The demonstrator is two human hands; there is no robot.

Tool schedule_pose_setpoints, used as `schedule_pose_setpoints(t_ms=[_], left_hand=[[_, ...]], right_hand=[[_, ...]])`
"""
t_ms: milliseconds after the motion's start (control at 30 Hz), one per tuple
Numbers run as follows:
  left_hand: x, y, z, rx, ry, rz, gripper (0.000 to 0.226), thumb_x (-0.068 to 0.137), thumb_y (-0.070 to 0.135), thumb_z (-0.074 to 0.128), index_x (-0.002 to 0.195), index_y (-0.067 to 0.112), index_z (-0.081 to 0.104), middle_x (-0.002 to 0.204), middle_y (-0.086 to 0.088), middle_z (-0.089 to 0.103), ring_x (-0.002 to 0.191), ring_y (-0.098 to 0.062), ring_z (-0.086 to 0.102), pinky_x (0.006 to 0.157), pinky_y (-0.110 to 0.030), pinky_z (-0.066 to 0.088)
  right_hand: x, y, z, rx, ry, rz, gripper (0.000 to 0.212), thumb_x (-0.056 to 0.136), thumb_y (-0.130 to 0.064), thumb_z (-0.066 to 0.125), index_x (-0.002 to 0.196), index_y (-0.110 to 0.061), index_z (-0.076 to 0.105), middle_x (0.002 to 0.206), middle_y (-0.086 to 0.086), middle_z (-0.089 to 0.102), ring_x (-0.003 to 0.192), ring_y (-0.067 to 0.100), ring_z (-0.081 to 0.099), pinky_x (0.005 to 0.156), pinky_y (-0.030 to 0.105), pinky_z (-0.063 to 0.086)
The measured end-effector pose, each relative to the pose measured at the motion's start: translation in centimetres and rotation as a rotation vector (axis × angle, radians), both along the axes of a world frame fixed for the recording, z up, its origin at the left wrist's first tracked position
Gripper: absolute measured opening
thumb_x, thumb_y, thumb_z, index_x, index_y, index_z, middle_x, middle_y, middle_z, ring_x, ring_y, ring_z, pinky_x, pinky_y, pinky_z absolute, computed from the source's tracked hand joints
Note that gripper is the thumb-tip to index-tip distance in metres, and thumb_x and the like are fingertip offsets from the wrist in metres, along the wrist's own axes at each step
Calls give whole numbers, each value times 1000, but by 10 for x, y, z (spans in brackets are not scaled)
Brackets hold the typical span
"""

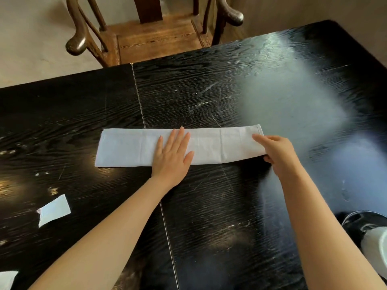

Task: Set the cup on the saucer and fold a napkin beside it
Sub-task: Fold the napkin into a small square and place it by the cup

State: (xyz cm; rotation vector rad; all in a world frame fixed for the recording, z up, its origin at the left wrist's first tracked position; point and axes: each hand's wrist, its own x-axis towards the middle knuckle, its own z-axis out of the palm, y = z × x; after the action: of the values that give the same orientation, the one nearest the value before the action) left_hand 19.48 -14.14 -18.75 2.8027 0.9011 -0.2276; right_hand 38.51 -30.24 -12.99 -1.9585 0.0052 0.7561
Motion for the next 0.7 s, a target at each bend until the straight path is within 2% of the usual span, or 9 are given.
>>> schedule_pose_setpoints(t_ms=[67,167,233,300,367,467,533,600,700], left_hand=[[-1,0,-1,3,-12,6,59,96,47,5,148,22,-11,156,4,-20,144,-12,-18,118,-42,-11],[-2,0,-2,20,-25,8,64,89,50,-6,146,23,-14,149,7,-26,144,-11,-18,117,-41,-12],[-2,0,-3,14,-32,0,63,87,50,-9,143,24,-19,148,7,-27,142,-10,-21,116,-40,-13],[-2,3,-1,-44,-62,-2,59,92,48,-5,143,23,-18,152,7,-24,141,-8,-22,116,-38,-15],[-5,10,4,-92,-101,42,55,98,41,6,148,22,-9,157,4,-15,143,-10,-17,117,-37,-12],[-16,25,6,16,-66,103,54,99,37,9,149,21,-4,159,2,-9,145,-13,-13,116,-41,-12],[-21,29,3,29,-40,112,54,100,38,9,149,22,-7,159,2,-10,145,-13,-13,116,-42,-13],[-22,28,0,23,-45,111,54,100,39,9,148,23,-8,158,4,-11,145,-12,-13,116,-42,-13],[-21,28,-2,27,-64,120,54,99,41,7,148,24,-9,158,5,-12,145,-11,-14,116,-42,-13]], right_hand=[[-11,-1,-2,227,5,10,25,85,-22,64,106,-10,66,93,2,69,87,16,63,72,25,49],[-33,1,-12,407,-1,51,36,87,-19,62,123,-16,58,112,-1,68,99,7,64,80,19,52],[-44,8,-18,374,-15,20,35,91,-21,58,125,-17,55,117,-2,66,102,7,63,85,17,51],[-54,18,-19,262,-104,-9,21,95,-25,50,112,-19,60,114,2,65,101,10,61,80,6,47],[-64,26,-19,197,-242,65,30,98,-26,43,122,-16,57,125,5,61,115,14,55,82,3,41],[-82,38,-26,200,-530,352,46,98,-26,37,144,-18,35,152,1,33,142,11,25,113,18,21],[-90,45,-35,139,-719,544,48,97,-23,34,144,-15,32,154,4,26,145,20,14,117,32,14],[-95,51,-42,26,-849,644,50,94,-22,31,143,-15,35,152,7,29,144,27,15,116,43,16],[-102,57,-45,-113,-893,722,52,91,-24,30,143,-19,35,153,10,31,144,31,17,116,49,13]])
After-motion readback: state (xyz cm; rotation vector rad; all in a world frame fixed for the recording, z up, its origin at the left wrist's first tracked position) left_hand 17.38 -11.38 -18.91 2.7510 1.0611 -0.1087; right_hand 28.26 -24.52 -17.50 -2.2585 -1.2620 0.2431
